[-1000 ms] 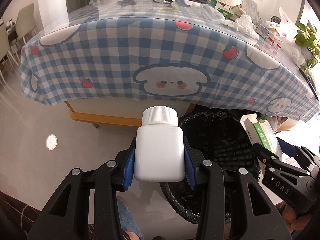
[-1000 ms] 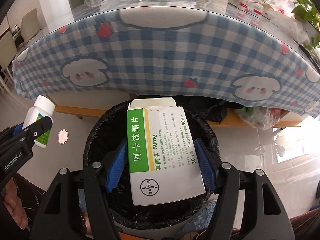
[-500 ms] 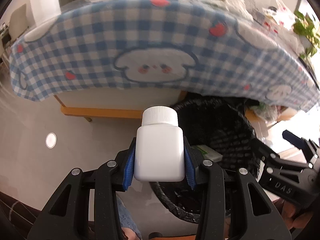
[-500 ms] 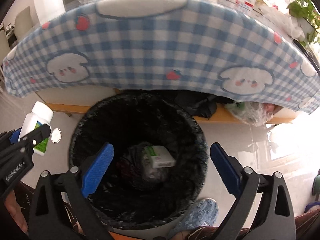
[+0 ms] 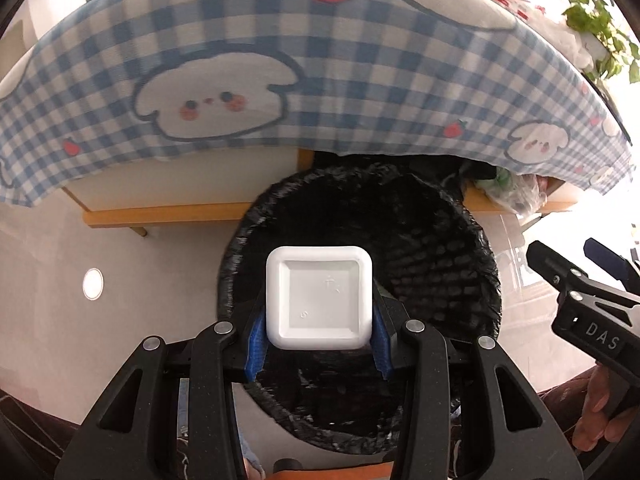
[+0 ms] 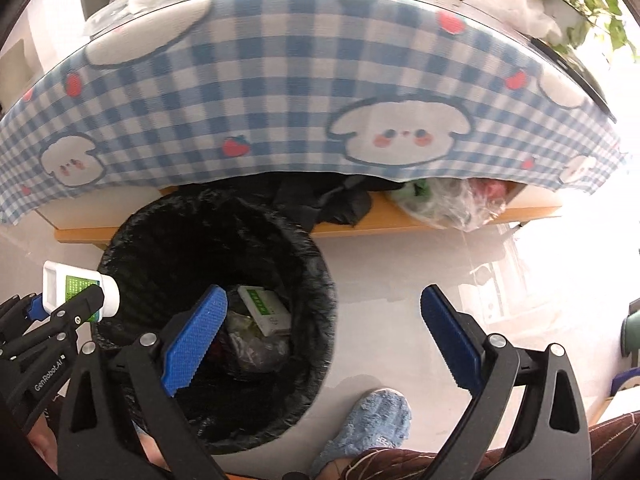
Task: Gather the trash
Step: 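Open the left tool to drop the white pill bottle into the bin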
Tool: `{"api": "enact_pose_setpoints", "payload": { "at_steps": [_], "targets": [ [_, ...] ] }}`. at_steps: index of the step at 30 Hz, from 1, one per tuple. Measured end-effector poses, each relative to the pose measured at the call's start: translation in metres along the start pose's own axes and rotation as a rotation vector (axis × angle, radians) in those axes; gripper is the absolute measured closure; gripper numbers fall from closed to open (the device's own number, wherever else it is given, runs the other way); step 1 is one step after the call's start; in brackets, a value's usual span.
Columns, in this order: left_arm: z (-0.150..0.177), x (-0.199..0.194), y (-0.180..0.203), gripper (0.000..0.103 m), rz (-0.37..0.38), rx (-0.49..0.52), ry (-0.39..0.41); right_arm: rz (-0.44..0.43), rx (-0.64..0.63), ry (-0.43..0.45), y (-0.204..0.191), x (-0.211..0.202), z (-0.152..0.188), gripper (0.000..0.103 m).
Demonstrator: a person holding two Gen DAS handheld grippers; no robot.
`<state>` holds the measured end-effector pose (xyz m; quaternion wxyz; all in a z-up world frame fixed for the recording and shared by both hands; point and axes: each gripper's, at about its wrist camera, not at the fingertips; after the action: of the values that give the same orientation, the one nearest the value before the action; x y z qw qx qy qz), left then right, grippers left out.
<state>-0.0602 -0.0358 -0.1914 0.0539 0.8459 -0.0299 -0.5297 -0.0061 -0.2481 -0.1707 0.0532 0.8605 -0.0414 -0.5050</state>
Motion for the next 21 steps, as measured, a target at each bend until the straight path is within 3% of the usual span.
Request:
{"api": "enact_pose_setpoints", "payload": {
  "at_steps": [21],
  "targets": [
    [-0.006, 0.024, 0.051, 0.061, 0.021, 0.133, -0.047, 0.056, 0.074, 0.001, 0.032, -0.007, 0.005, 0.009]
  ]
}}
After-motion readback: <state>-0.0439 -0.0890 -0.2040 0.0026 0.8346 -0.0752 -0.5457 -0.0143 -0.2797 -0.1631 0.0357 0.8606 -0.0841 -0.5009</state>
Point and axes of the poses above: each gripper's, at about its wrist camera, not at the fingertips, and x roughly the way its jaws point, y to its right, z to its underside, and after that the axes turned 2 degrees about z, right-handed
